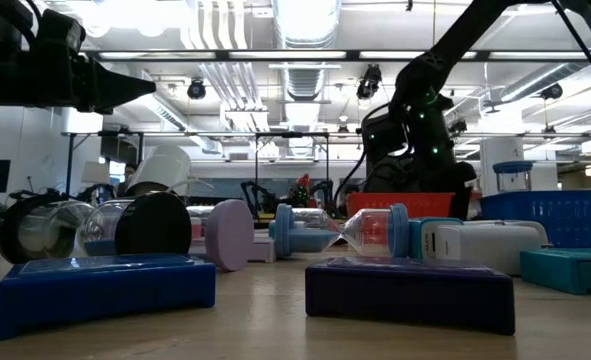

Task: Pick & Place Office items
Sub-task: Put the top white digital clock into the red bin

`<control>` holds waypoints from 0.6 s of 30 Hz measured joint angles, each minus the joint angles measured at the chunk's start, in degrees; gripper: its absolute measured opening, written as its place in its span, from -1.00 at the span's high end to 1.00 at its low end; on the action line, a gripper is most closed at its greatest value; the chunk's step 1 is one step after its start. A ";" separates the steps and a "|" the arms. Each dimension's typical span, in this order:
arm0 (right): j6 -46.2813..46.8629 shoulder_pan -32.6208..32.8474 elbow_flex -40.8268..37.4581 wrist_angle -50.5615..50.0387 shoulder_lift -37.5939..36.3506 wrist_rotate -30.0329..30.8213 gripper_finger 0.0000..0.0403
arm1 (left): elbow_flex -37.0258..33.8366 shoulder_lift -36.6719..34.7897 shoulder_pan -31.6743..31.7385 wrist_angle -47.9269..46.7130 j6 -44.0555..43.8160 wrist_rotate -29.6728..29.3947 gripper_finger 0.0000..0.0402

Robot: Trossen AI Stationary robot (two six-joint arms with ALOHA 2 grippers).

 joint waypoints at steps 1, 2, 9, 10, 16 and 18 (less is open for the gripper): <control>0.11 0.00 0.04 -0.04 0.00 -0.04 -0.36 | 0.00 0.00 -0.01 0.00 0.00 0.00 0.95; 0.22 0.00 0.12 -0.16 0.00 -0.03 -0.36 | 0.00 0.00 0.01 0.00 0.01 0.00 0.95; 1.69 -0.02 2.33 -3.96 0.05 0.23 -0.36 | 0.00 0.00 0.01 0.00 0.01 -0.15 0.95; 1.81 -0.02 2.96 -4.51 -0.11 0.23 -0.36 | 0.00 0.00 0.01 -0.01 0.00 -0.19 0.95; 2.48 0.08 8.63 -9.38 -0.74 0.37 -0.36 | 0.00 0.00 0.01 0.00 0.01 -0.39 0.95; 2.93 0.26 10.75 -11.45 -0.84 0.62 -0.36 | 0.00 -0.01 0.00 0.00 0.00 -0.39 0.95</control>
